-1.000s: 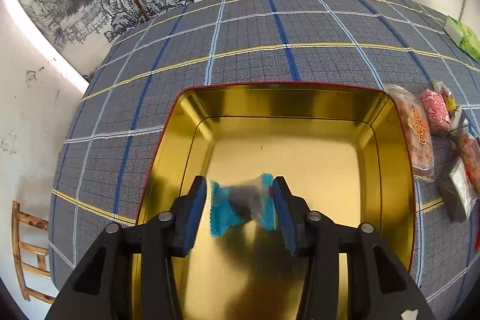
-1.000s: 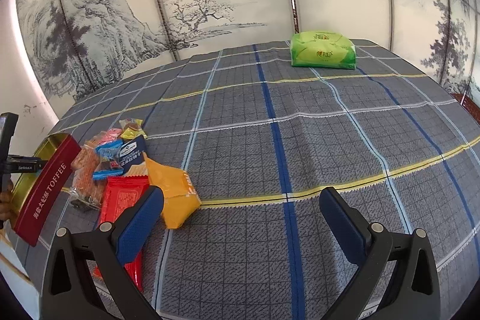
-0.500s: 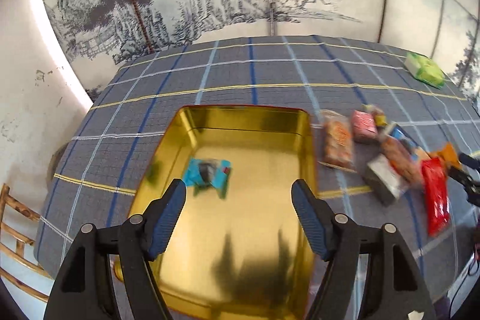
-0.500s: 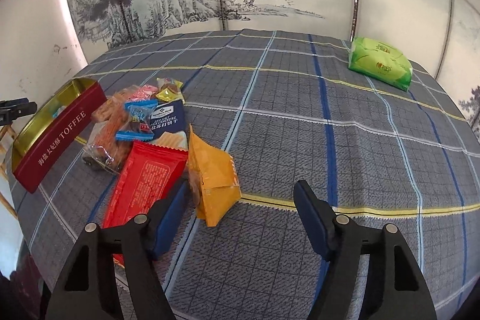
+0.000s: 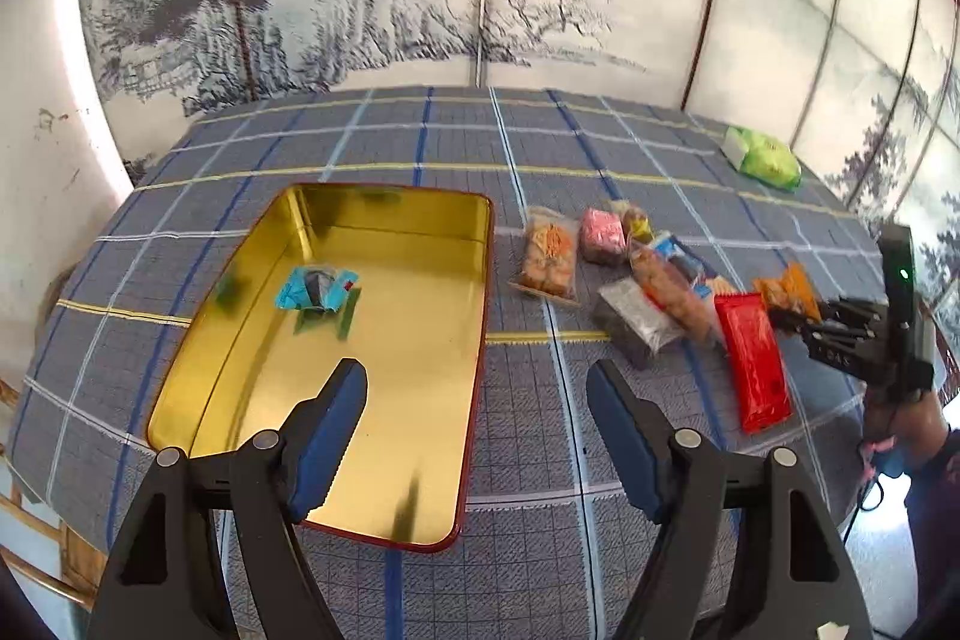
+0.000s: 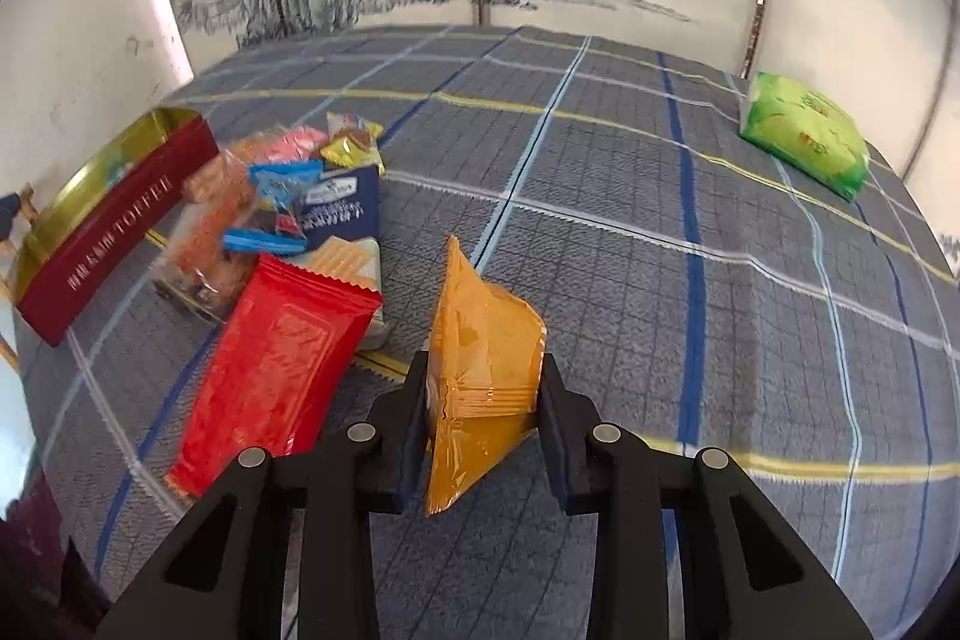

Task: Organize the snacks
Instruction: 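Grasp the orange snack pouch with the right gripper, then carry the orange pouch into the gold tin and open the right gripper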

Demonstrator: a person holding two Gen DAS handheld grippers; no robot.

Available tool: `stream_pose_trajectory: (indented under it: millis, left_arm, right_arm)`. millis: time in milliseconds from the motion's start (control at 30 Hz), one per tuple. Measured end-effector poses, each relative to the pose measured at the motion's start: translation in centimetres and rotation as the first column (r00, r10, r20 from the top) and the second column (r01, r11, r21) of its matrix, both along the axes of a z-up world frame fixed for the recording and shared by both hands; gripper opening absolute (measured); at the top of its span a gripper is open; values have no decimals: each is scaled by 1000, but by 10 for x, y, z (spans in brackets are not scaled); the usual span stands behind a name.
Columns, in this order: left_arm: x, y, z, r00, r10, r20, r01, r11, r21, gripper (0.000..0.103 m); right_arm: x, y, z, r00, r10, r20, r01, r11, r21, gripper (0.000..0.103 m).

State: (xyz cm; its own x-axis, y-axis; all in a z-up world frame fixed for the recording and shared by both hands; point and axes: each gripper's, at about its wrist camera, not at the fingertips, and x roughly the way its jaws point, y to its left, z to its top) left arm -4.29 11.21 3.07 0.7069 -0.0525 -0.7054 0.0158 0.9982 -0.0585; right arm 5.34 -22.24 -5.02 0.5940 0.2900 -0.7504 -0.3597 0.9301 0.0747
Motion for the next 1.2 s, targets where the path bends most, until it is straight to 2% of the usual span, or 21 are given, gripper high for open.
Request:
stream_pose_trajectory:
  millis: [133, 233, 333, 400, 433, 467, 667, 833, 1033, 1200]
  left_arm:
    - [-11, 8, 6, 993, 94, 72, -94, 996, 7, 76]
    - [-11, 17, 5, 994, 102, 48, -101, 995, -26, 76]
    - [-16, 21, 4, 993, 112, 33, -112, 993, -28, 76]
    - [-17, 20, 2, 993, 117, 3, -117, 993, 11, 87]
    - [-17, 19, 0, 993, 121, -10, -120, 992, 41, 97]
    - [-19, 18, 0, 992, 128, -6, -127, 989, 70, 98]
    - [-32, 11, 7, 989, 130, 67, -140, 974, 180, 102]
    - [-26, 22, 0, 989, 150, -3, -148, 978, 144, 102]
    - [-29, 39, -2, 982, 186, 24, -188, 973, 132, 102]
    - [-28, 53, -3, 979, 201, 30, -203, 970, 133, 102]
  right_arm:
    - [-30, -12, 17, 997, -58, 47, 54, 996, 65, 34]
    - [-47, -10, 31, 995, -66, 69, 58, 992, 111, 34]
    - [-57, 3, 45, 996, -39, 80, 27, 989, 146, 34]
    - [-59, 16, 55, 995, -8, 95, -7, 987, 161, 34]
    - [-58, 25, 59, 995, 11, 100, -28, 985, 169, 34]
    - [-58, 35, 63, 994, 32, 105, -51, 982, 180, 34]
    - [-47, 96, 82, 982, 146, 119, -170, 960, 222, 34]
    - [-33, 140, 94, 968, 222, 119, -245, 937, 248, 34]
    - [-6, 195, 106, 947, 305, 100, -321, 911, 260, 34]
    - [19, 233, 99, 935, 351, 49, -351, 898, 266, 34]
